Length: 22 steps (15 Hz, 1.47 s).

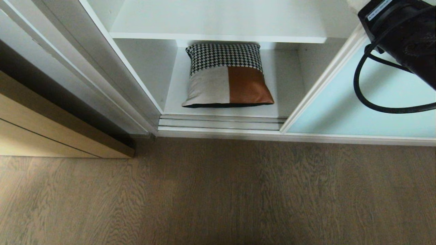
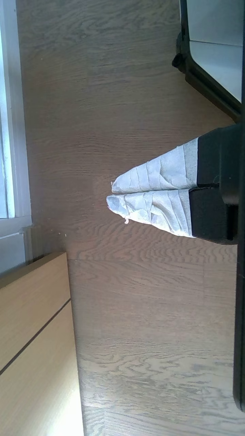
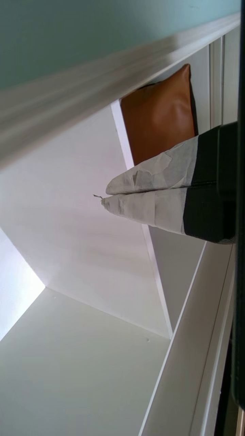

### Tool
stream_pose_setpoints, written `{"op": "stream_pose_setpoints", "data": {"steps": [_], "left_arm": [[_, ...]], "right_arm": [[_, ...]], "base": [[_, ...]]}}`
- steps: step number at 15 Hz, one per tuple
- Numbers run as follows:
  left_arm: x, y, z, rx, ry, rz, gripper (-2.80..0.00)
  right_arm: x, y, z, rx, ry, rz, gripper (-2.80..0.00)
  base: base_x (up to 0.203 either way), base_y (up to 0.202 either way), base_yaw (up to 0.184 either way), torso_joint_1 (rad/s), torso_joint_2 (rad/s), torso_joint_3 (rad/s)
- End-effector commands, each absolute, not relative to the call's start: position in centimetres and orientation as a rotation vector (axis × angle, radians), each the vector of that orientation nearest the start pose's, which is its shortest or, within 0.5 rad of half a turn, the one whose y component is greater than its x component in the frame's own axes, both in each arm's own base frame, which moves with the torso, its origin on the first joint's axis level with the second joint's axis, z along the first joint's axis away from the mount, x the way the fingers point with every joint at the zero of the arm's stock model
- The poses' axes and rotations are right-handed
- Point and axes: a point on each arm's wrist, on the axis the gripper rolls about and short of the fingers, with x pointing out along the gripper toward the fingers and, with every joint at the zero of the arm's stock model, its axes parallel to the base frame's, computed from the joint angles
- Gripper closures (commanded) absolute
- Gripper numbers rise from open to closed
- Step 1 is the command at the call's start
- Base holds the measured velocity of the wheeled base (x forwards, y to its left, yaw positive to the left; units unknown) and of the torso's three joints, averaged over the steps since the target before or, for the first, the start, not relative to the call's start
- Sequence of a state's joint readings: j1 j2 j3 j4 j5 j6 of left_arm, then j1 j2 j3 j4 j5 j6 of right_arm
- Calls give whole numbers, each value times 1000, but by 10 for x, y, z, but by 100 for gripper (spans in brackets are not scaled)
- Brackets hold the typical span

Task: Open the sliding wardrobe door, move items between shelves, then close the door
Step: Open the door

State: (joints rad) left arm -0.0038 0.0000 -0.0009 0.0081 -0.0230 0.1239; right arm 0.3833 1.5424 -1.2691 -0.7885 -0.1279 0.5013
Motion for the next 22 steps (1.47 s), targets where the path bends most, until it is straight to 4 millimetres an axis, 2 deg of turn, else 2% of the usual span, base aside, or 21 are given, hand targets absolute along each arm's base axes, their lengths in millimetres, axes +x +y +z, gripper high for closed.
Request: {"op": "stream_pose_setpoints", "data": {"steps": [1, 7, 11, 19, 22], "left_arm": [[-23, 0, 75, 124, 7, -28, 0], [-23, 0, 75, 124, 7, -28, 0], [-23, 0, 75, 124, 7, -28, 0], [-23, 0, 75, 124, 5, -28, 0], [-23, 0, 75, 124, 7, -28, 0]], "right_arm": [[242, 88, 383, 623, -463, 357, 0], [240, 71, 378, 648, -459, 314, 0], [246, 58, 376, 637, -470, 264, 0], [243, 46, 376, 624, -484, 229, 0], [236, 42, 379, 616, -491, 246, 0]], "base": [[0, 0, 0, 0, 0, 0], [0, 0, 0, 0, 0, 0], [0, 0, 0, 0, 0, 0], [0, 0, 0, 0, 0, 0], [0, 0, 0, 0, 0, 0]]}}
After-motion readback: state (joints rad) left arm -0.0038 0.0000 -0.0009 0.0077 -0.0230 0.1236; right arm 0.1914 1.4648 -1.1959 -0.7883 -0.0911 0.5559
